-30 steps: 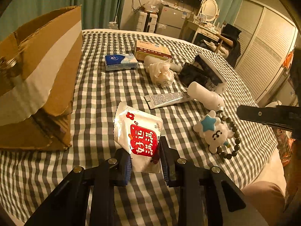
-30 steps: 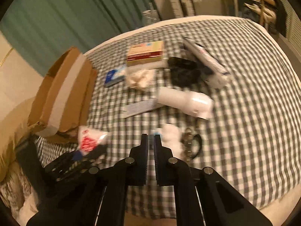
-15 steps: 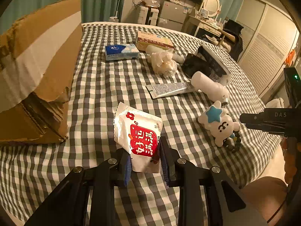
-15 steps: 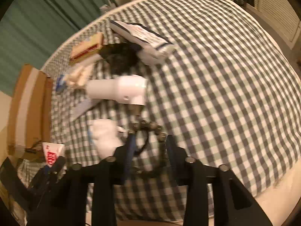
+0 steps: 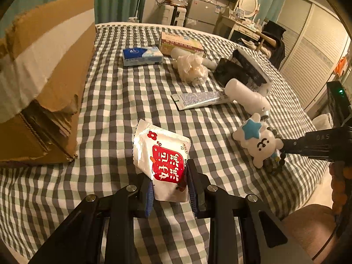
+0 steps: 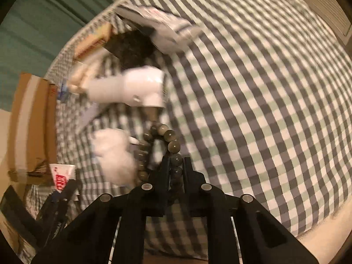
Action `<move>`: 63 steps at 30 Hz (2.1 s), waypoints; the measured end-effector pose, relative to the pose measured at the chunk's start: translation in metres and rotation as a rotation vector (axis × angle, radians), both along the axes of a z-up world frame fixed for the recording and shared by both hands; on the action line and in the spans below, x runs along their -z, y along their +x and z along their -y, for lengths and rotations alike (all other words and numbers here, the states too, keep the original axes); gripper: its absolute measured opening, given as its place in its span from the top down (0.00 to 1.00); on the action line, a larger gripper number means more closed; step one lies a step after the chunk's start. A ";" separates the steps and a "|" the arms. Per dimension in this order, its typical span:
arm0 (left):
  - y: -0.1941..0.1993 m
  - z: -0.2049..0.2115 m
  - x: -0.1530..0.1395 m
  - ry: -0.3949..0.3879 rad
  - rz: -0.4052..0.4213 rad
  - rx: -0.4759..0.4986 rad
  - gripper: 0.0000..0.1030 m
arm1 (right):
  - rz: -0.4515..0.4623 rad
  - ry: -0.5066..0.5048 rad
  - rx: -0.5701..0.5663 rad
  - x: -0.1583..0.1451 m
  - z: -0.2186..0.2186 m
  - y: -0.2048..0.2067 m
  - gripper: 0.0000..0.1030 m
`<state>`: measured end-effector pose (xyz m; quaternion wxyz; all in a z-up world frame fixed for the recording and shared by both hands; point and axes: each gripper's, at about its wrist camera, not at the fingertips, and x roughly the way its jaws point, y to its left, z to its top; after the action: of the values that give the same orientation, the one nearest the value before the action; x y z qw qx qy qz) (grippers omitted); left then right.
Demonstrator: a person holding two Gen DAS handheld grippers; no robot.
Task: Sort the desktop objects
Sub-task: 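Lift the sachet with the left gripper while the right gripper lifts the bracelet, then drop the sachet into the cardboard box with the left gripper while the right drops the bracelet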
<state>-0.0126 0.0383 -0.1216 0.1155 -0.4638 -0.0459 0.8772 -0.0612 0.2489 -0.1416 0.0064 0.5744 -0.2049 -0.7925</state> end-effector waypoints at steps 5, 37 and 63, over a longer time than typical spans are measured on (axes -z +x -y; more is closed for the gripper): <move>0.009 0.001 -0.020 0.023 -0.046 0.014 0.74 | -0.084 0.028 -0.032 -0.035 0.009 0.011 0.89; 0.013 0.158 -0.196 0.013 -0.347 -0.202 0.74 | -0.499 -0.004 -0.583 -0.228 0.278 0.000 0.89; 0.016 0.154 -0.127 0.102 -0.167 -0.297 0.10 | -0.432 0.212 -0.234 -0.164 0.120 0.007 0.65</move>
<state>0.0030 -0.1156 0.0054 0.0112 -0.3710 -0.1486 0.9166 -0.0543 0.1289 0.0227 0.0815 0.4093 -0.0466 -0.9076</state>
